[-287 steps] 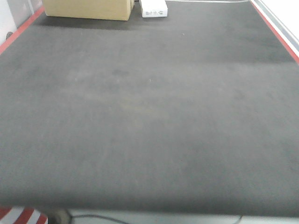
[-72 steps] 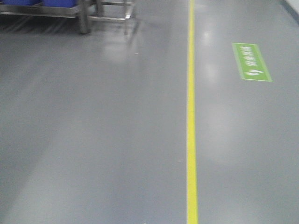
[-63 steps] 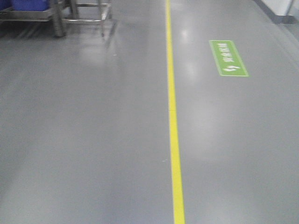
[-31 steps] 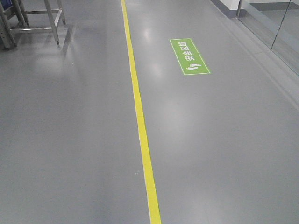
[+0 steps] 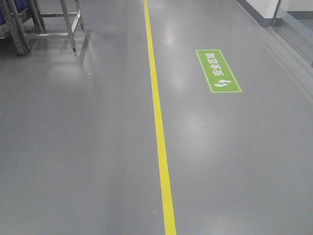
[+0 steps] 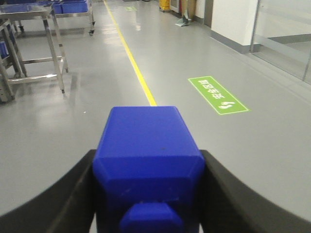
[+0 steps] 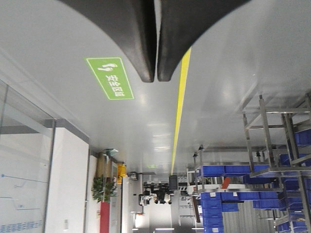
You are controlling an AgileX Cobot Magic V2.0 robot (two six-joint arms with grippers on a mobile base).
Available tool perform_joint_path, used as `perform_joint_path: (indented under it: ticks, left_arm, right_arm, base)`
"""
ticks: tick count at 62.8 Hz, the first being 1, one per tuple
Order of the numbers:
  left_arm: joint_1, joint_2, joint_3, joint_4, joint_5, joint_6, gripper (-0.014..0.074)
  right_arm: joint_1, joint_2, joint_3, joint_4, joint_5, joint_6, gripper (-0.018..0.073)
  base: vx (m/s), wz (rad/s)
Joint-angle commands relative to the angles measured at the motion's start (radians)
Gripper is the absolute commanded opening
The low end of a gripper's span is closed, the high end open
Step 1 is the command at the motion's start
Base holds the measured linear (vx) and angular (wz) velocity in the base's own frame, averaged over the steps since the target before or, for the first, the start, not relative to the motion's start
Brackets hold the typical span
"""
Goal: Pour parts from conveyor to right shelf
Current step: 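Turn the base and drive along the yellow floor line, then drive forward along the yellow line holding the block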
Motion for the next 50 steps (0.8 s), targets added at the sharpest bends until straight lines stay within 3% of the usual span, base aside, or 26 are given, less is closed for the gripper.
perform_joint_path:
  ticks: [1,31,50]
  left_arm:
    - [-0.001,0.011,-0.028,-0.007,-0.080,-0.001,-0.0006]
    - [-0.001,0.011,-0.028,-0.007,-0.080,-0.001,-0.0006]
    - [-0.001,0.011,-0.028,-0.007,-0.080,-0.001,-0.0006]
  right_arm:
    - [0.001,-0.012,0.015,-0.002,-0.080,-0.003,-0.0010]
    - [0.001,-0.012,0.015,-0.002,-0.080,-0.003,-0.0010]
    - [0.001,-0.012,0.015,-0.002,-0.080,-0.003,-0.0010]
  base:
    - [0.52,0.19]
    - [0.53,0.14]
    - [0.60,-0.08]
